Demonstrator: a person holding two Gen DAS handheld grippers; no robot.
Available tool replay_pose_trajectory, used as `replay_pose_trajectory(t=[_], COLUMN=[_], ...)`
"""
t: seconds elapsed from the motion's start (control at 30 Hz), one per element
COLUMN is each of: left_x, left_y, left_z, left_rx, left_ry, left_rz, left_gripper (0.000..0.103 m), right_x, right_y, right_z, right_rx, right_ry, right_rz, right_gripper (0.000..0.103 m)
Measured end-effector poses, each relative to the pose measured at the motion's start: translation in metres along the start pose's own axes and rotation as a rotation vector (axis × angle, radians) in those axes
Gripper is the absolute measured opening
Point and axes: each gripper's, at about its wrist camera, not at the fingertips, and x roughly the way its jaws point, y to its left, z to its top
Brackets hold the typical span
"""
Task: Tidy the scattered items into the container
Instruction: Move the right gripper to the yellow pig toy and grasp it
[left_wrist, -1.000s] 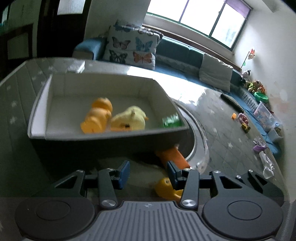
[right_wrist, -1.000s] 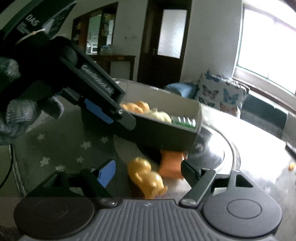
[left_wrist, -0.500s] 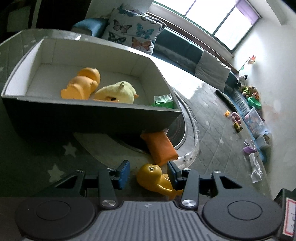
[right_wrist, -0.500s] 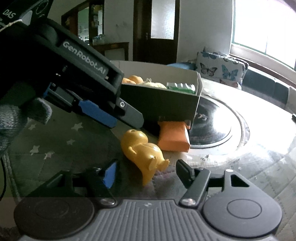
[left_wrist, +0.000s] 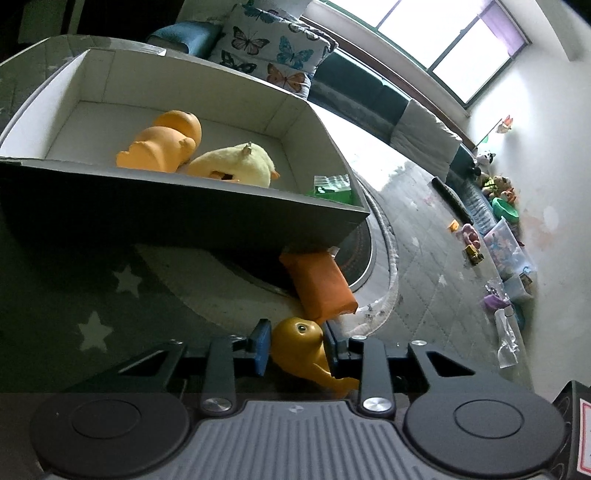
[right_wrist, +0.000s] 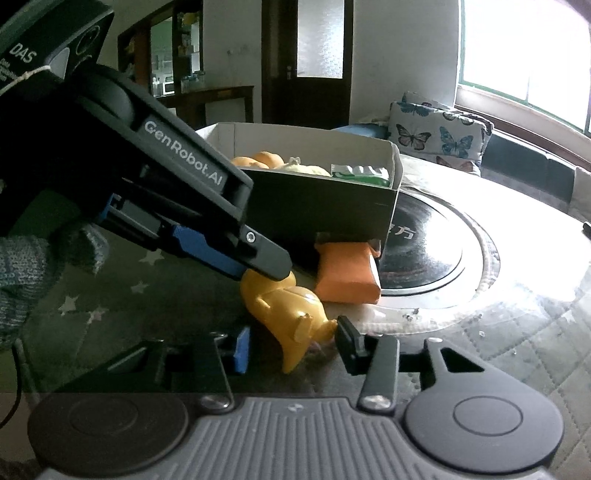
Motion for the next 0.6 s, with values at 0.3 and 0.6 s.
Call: replay_pose_trajectory(t=[0.3, 0.6], left_x=[-0.034, -0.070], left_y=[0.003, 0.014], left_z=[0.007, 0.047], left_rx=[-0.012, -0.023], left_ry=[-0.082, -0.217], left_rz=[-0.001, 0.048], left_gripper=[0.032, 0.032], right_x=[-0.016, -0.007], right_y=[0.015, 0.028], right_z=[0.020, 0.074], right_rx=[-0.045, -0.109], right_ry=[-0.070, -0.169], right_rz=[0.012, 0.051], right_gripper=[0.042, 0.042])
